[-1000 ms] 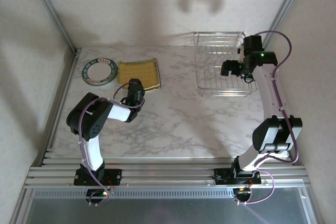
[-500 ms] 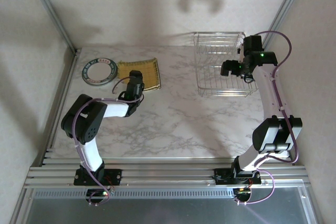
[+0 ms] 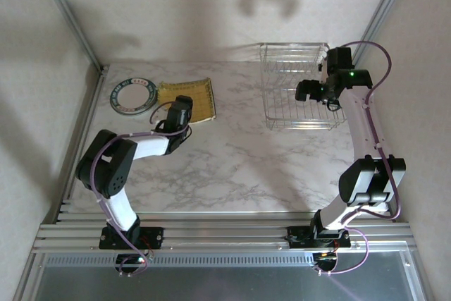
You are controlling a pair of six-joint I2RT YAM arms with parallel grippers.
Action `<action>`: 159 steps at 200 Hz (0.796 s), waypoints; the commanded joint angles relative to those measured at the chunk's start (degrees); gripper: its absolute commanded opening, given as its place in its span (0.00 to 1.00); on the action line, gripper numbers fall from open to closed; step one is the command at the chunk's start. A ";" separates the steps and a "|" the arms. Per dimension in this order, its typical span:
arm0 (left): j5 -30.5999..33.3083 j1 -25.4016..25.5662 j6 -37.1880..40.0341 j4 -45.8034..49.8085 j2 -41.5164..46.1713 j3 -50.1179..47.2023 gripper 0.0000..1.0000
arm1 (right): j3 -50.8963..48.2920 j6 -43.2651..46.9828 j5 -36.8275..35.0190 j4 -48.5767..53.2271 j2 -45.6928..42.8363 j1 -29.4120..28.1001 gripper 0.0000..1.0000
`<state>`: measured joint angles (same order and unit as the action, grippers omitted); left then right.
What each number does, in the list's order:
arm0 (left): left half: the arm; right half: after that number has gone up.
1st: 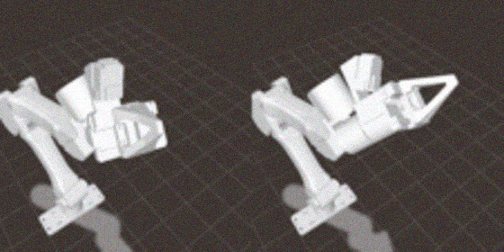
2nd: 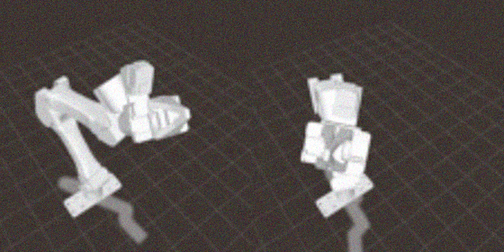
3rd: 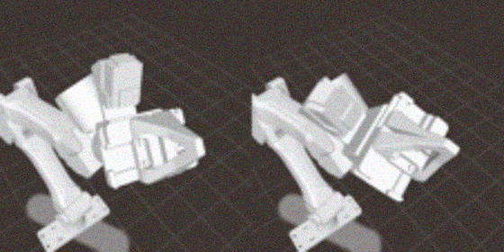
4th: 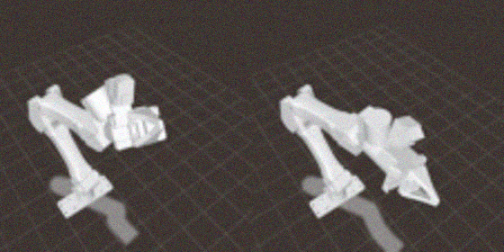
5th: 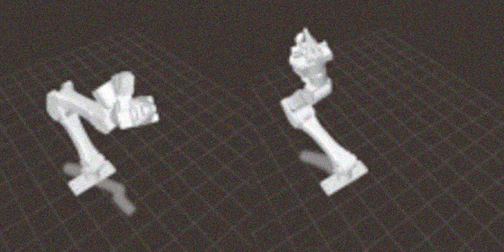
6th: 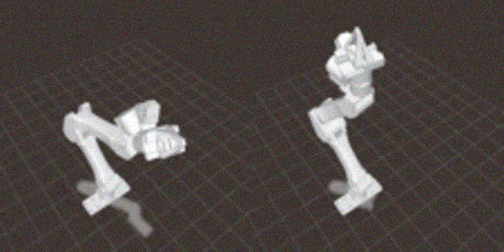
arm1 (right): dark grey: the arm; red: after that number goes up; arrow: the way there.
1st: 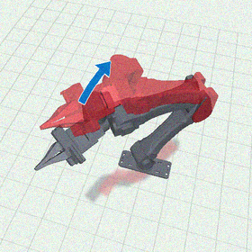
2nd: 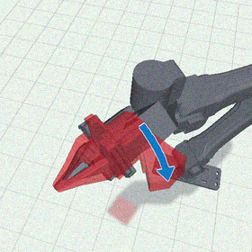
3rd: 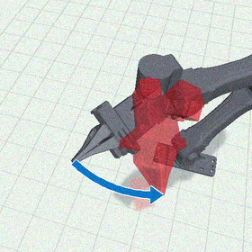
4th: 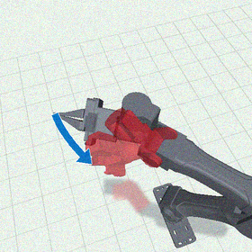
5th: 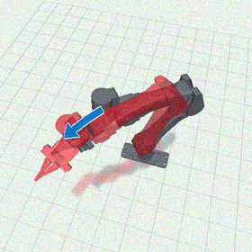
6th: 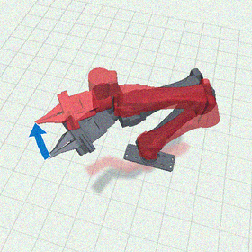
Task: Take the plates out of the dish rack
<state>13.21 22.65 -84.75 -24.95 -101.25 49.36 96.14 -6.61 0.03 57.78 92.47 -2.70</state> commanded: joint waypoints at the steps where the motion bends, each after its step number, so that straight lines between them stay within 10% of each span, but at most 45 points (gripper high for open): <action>1: -3.73 -1.58 1.39 2.56 2.71 1.88 1.00 | -1.12 -0.07 0.58 -0.80 -2.09 0.34 0.99; 159: -22.02 -6.21 2.44 2.71 -1.92 2.29 1.00 | -2.37 -0.68 1.59 -2.33 -1.96 0.33 0.99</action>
<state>-7.14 17.02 -83.79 -23.40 -104.73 50.59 94.26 -6.81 1.34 56.10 92.05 -2.70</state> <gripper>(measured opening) 0.996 0.990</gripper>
